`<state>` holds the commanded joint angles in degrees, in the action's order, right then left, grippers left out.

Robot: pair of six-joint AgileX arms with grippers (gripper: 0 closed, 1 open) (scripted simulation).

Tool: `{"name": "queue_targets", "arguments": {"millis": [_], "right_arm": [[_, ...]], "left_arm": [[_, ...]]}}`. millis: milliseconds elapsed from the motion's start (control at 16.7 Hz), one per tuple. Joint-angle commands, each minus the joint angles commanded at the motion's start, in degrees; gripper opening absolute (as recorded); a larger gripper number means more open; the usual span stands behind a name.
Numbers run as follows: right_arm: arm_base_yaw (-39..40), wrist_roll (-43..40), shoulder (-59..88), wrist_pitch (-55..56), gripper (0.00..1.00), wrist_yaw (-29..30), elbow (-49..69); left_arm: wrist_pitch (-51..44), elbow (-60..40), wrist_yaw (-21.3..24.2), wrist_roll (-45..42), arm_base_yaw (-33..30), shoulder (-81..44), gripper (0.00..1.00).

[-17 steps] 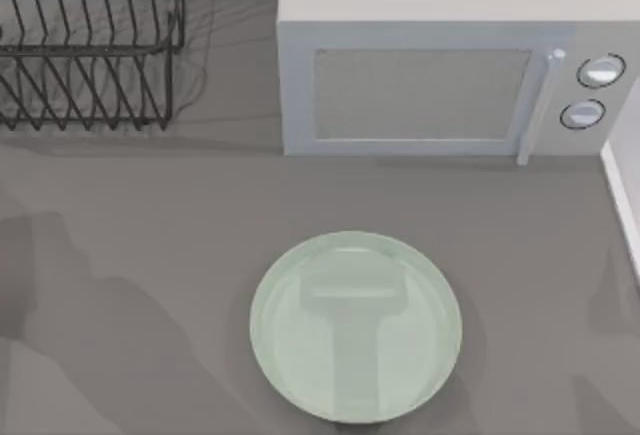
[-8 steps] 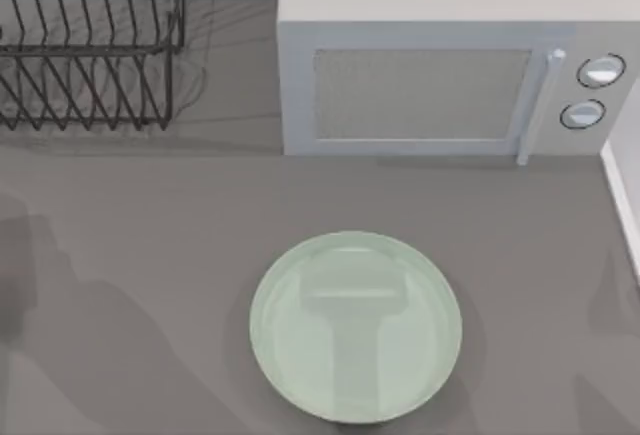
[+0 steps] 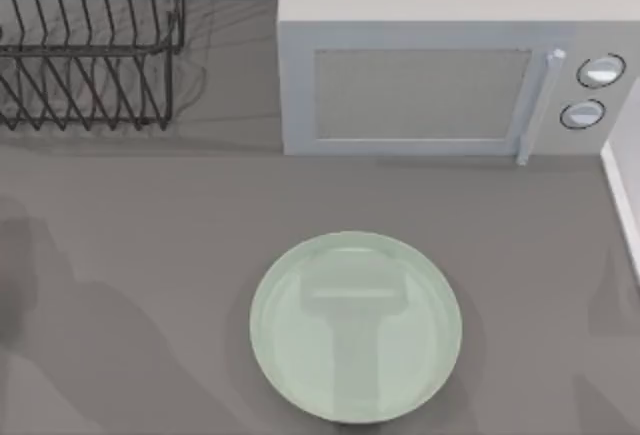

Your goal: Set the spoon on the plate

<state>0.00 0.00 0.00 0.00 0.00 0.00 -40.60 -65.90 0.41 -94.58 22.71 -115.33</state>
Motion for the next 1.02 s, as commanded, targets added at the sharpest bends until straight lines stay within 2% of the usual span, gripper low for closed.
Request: {"name": "queue_targets", "arguments": {"millis": [300,780,840,1020], "right_arm": [[0.00,0.00,0.00,0.00,1.00,0.00,0.00],[0.00,0.00,0.00,0.00,1.00,0.00,0.00],[0.00,0.00,0.00,0.00,1.00,0.00,0.00],[0.00,0.00,0.00,0.00,1.00,0.00,0.00]], "left_arm": [[0.00,0.00,0.00,0.00,0.00,0.00,0.02],[0.00,0.00,0.00,0.00,0.00,0.00,0.00],[-4.07,-0.63,-0.36,1.56,-0.09,3.47,0.00],[-6.22,-2.15,-0.41,1.67,0.09,4.18,0.00]]}}
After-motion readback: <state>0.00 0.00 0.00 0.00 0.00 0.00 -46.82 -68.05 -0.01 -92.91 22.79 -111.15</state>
